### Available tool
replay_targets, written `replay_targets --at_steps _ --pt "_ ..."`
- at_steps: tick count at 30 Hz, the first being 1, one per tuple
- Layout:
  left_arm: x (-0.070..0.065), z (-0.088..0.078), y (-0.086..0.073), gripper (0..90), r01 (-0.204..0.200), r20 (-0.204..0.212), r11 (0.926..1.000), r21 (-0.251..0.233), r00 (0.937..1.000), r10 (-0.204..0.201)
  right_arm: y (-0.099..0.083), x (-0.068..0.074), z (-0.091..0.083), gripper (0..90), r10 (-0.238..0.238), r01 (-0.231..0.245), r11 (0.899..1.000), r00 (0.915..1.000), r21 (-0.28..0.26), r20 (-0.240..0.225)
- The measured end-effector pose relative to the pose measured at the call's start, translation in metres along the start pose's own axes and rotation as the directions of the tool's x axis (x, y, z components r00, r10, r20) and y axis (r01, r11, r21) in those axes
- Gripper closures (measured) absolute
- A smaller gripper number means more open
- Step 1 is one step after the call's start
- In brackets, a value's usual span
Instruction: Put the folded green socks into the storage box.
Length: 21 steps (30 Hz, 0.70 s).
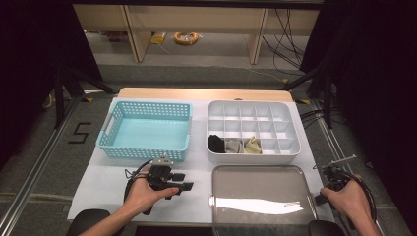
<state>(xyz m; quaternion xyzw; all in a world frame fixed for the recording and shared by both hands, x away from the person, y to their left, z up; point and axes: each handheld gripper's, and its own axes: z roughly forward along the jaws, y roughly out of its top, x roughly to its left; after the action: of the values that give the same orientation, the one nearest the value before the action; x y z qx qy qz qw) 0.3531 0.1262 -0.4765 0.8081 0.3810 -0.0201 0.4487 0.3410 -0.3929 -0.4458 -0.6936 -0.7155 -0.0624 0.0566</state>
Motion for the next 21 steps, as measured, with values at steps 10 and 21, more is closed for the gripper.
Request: replay_targets --at_steps 10,21 --pt "0.000 0.000 -0.002 46.3 0.030 -0.015 0.9994 0.018 0.9994 -0.030 -0.002 0.011 0.010 90.0 -0.102 0.101 0.994 0.9948 -0.051 -0.004" --pt "0.001 -0.002 -0.006 44.1 0.084 -0.030 0.9955 0.042 0.9961 -0.083 0.000 0.031 0.010 90.0 -0.048 0.048 0.999 0.9986 -0.009 -0.024"
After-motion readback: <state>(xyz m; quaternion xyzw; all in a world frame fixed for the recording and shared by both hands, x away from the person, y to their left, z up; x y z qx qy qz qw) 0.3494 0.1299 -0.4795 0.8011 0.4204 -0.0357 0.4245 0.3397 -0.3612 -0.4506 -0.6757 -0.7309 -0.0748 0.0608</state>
